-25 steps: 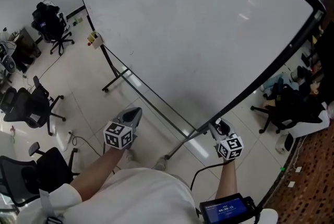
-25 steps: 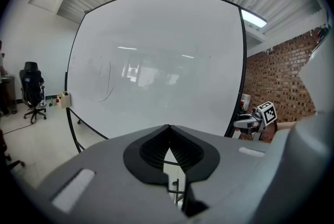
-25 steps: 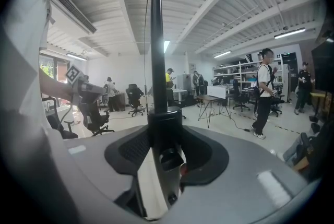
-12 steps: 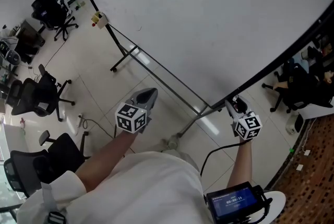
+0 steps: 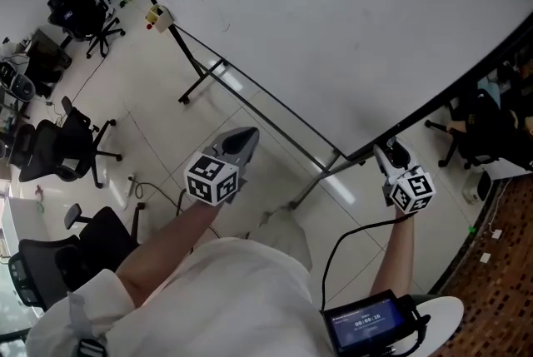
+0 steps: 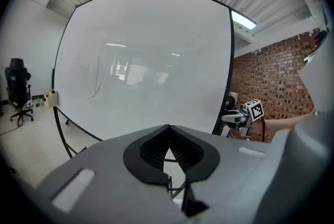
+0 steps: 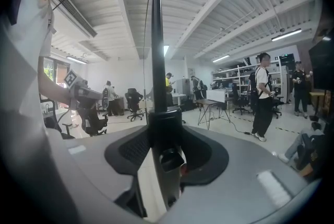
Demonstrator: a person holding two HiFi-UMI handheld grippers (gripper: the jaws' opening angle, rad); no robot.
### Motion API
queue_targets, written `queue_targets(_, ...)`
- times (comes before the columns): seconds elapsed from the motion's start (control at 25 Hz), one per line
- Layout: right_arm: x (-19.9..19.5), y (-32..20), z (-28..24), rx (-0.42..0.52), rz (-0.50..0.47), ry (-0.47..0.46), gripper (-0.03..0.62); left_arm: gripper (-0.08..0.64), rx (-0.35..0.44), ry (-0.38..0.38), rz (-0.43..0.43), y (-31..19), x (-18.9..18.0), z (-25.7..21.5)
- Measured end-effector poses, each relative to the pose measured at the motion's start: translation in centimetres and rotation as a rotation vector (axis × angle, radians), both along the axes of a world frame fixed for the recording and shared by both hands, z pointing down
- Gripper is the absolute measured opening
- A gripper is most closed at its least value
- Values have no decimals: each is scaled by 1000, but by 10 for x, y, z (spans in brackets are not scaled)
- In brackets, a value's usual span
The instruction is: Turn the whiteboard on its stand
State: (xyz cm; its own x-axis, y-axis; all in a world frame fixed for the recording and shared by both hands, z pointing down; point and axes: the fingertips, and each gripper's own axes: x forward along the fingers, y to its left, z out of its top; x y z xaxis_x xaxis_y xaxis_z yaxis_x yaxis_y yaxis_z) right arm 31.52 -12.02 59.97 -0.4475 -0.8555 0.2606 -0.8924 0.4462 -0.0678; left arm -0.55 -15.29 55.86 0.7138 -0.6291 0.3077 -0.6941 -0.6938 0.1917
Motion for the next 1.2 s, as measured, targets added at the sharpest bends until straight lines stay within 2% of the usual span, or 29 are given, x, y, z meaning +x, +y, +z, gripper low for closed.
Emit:
queue_targets(0.36,9,1,7,-26,-35,11,187,18,7,-13,-18,6,20,6)
queue_targets(0.76,6,4,11,-45,-49,23,187,18,3,-2,-155,16,23,-6)
queue_targets(1.2,38,15,11,-61,-43,21,187,18,9,8,-205,33,46,-11)
